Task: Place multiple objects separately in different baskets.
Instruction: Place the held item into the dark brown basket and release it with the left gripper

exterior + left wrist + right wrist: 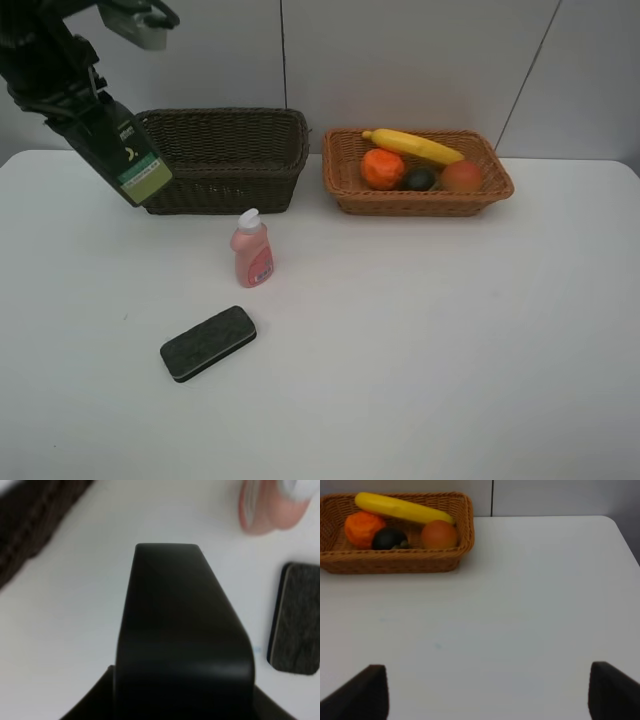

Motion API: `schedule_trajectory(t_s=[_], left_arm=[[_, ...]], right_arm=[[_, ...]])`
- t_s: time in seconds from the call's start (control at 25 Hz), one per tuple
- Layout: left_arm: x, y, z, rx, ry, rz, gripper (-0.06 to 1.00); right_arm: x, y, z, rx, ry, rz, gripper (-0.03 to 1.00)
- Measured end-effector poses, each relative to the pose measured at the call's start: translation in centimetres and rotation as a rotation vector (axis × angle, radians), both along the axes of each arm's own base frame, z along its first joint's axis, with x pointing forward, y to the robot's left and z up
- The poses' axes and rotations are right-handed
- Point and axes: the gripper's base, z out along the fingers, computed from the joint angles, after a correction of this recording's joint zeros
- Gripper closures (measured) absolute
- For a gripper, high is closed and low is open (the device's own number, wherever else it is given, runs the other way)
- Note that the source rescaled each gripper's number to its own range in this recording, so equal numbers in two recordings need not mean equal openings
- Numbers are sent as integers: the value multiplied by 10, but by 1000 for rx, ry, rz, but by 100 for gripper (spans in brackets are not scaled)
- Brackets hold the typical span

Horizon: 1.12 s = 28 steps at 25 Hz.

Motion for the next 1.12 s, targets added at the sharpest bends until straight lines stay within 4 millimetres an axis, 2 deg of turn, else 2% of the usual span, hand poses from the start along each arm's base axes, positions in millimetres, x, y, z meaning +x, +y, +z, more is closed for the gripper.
schedule_trajectory(t_s=[0.12,0.2,0.28,0.36,0.6,0.72,0.96,1.12], left_arm=[[4,-1,31,-21,-99,-2,79],[9,-2,42,-31,-148,-1,79],[17,-4,44,-37,-182,4,79],[28,-5,37,-42,-197,42,79],[77,-7,-20,-51,-217,300,79],[95,-10,-52,-52,-200,344,79],[111,-13,-105,-23,-117,361,79],[117,-15,-115,-43,-138,389,79]], right_arm=[[0,0,0,0,0,0,-3],[0,0,0,0,0,0,-3],[0,0,0,0,0,0,-3],[0,0,0,0,0,0,-3],[0,0,0,0,0,0,-3],[0,0,0,0,0,0,-3],[0,0,0,0,0,0,-3],[0,0,0,0,0,0,-3]])
